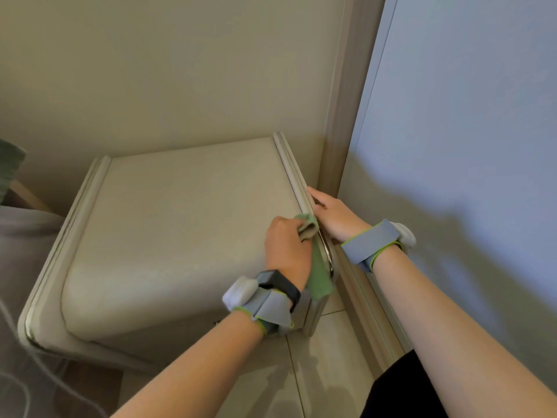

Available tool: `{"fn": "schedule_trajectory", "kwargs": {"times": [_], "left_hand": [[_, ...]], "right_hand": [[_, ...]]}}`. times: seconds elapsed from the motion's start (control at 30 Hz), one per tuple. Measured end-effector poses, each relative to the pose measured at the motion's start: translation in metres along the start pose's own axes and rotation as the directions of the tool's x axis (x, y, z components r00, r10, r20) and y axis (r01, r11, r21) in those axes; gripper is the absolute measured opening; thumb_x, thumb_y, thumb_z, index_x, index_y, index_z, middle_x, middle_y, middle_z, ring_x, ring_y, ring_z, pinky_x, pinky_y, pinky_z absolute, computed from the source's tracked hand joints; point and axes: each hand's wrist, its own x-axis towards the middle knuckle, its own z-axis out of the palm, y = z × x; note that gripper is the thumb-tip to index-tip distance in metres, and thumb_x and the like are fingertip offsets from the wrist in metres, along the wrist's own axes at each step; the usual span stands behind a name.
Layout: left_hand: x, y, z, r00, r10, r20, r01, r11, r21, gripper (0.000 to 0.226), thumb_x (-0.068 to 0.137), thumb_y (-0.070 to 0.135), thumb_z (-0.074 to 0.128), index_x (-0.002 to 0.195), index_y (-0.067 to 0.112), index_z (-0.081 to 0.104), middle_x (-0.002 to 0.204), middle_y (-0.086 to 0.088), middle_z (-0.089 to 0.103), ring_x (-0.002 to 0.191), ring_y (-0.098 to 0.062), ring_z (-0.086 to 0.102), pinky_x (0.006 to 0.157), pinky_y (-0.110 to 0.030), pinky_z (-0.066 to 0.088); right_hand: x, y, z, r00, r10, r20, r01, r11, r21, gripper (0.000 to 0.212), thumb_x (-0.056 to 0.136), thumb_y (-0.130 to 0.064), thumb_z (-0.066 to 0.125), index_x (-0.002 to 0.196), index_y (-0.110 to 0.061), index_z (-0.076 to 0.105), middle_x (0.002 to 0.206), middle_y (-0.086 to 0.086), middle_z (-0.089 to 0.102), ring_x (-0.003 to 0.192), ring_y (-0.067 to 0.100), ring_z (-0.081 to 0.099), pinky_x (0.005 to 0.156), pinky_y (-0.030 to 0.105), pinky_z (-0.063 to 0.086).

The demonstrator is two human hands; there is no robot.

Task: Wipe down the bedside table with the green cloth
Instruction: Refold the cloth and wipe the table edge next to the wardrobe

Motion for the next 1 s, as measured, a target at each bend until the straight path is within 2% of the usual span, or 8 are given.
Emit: {"fn": "schedule_trajectory", "kwargs": {"times": [0.13, 0.23, 0.33, 0.47, 0.6, 0.7, 0.8, 1.0], "left_hand": [[0.052, -0.004, -0.009, 0.997, 0.072, 0.017, -0.073, 0.993, 0.089, 0.018, 0.086, 0.014, 0.057, 0.082, 0.003, 0.070, 0.089, -0.021, 0.069, 0.088, -0.037, 0.062, 0.065, -0.028, 0.032], [0.124, -0.005, -0.004, 0.995, 0.086, 0.051, -0.095, 0.971, 0.218, 0.020, 0.089, 0.014, 0.053, 0.091, 0.003, 0.069, 0.100, -0.020, 0.068, 0.095, -0.037, 0.062, 0.076, -0.038, 0.046], [0.179, -0.009, 0.002, 0.988, 0.131, 0.085, -0.153, 0.921, 0.358, 0.019, 0.091, 0.010, 0.051, 0.095, 0.001, 0.067, 0.106, -0.021, 0.065, 0.097, -0.038, 0.063, 0.079, -0.041, 0.048], [0.237, -0.017, 0.007, 0.991, 0.125, 0.051, -0.134, 0.892, 0.431, 0.019, 0.092, 0.002, 0.044, 0.085, -0.001, 0.062, 0.106, -0.022, 0.062, 0.088, -0.037, 0.061, 0.073, -0.038, 0.043], [0.274, -0.018, 0.012, 0.999, 0.046, 0.001, -0.042, 0.903, 0.428, 0.030, 0.096, -0.002, 0.039, 0.069, -0.002, 0.053, 0.065, -0.009, 0.042, 0.053, -0.020, 0.036, 0.068, -0.029, 0.033], [0.287, -0.021, 0.008, 0.999, 0.031, 0.041, -0.045, 0.922, 0.384, 0.024, 0.096, 0.006, 0.043, 0.102, -0.004, 0.064, 0.097, -0.020, 0.063, 0.087, -0.038, 0.061, 0.078, -0.039, 0.045], [0.293, -0.023, 0.008, 0.996, 0.019, 0.085, -0.050, 0.925, 0.376, 0.032, 0.098, 0.007, 0.037, 0.119, -0.004, 0.058, 0.127, -0.022, 0.058, 0.119, -0.036, 0.054, 0.096, -0.039, 0.042], [0.250, -0.020, 0.017, 0.808, 0.512, 0.292, -0.589, 0.723, 0.362, 0.027, 0.075, -0.008, 0.048, 0.090, -0.005, 0.070, 0.101, -0.022, 0.064, 0.094, -0.037, 0.058, 0.080, -0.041, 0.039]], "right_hand": [[0.017, -0.004, 0.002, 0.999, -0.021, -0.033, 0.022, 0.999, 0.032, 0.046, 0.096, -0.015, 0.037, 0.143, -0.016, 0.039, 0.143, 0.005, 0.047, 0.129, 0.023, 0.048, 0.107, 0.026, 0.039], [0.031, -0.003, 0.000, 0.999, 0.001, -0.046, 0.000, 0.999, 0.034, 0.044, 0.096, -0.017, 0.038, 0.140, -0.021, 0.043, 0.116, 0.003, 0.064, 0.086, 0.016, 0.065, 0.071, 0.007, 0.049], [0.039, 0.005, 0.007, 0.996, -0.016, -0.089, 0.021, 0.998, 0.059, 0.044, 0.094, -0.023, 0.038, 0.136, -0.031, 0.047, 0.126, 0.000, 0.064, 0.114, 0.025, 0.060, 0.102, 0.035, 0.045], [0.038, 0.011, 0.009, 0.991, 0.012, -0.130, -0.008, 0.999, 0.032, 0.043, 0.095, -0.029, 0.037, 0.136, -0.036, 0.045, 0.135, -0.006, 0.057, 0.125, 0.023, 0.052, 0.108, 0.040, 0.039], [0.039, 0.011, 0.012, 0.987, 0.043, -0.157, -0.040, 0.999, 0.017, 0.042, 0.097, -0.032, 0.032, 0.137, -0.041, 0.040, 0.117, -0.005, 0.064, 0.113, 0.029, 0.057, 0.102, 0.042, 0.044], [0.038, 0.014, 0.013, 0.984, 0.053, -0.169, -0.052, 0.999, 0.010, 0.042, 0.096, -0.033, 0.031, 0.136, -0.043, 0.039, 0.113, 0.002, 0.067, 0.105, 0.030, 0.060, 0.098, 0.043, 0.047], [0.036, 0.015, 0.012, 0.984, 0.060, -0.167, -0.059, 0.998, 0.009, 0.042, 0.096, -0.033, 0.031, 0.136, -0.044, 0.039, 0.112, 0.004, 0.067, 0.103, 0.032, 0.060, 0.096, 0.043, 0.048], [0.036, 0.014, 0.011, 0.990, 0.038, -0.136, -0.040, 0.999, -0.014, 0.043, 0.093, -0.039, 0.031, 0.134, -0.048, 0.040, 0.123, -0.002, 0.064, 0.114, 0.026, 0.057, 0.100, 0.041, 0.046]]}}
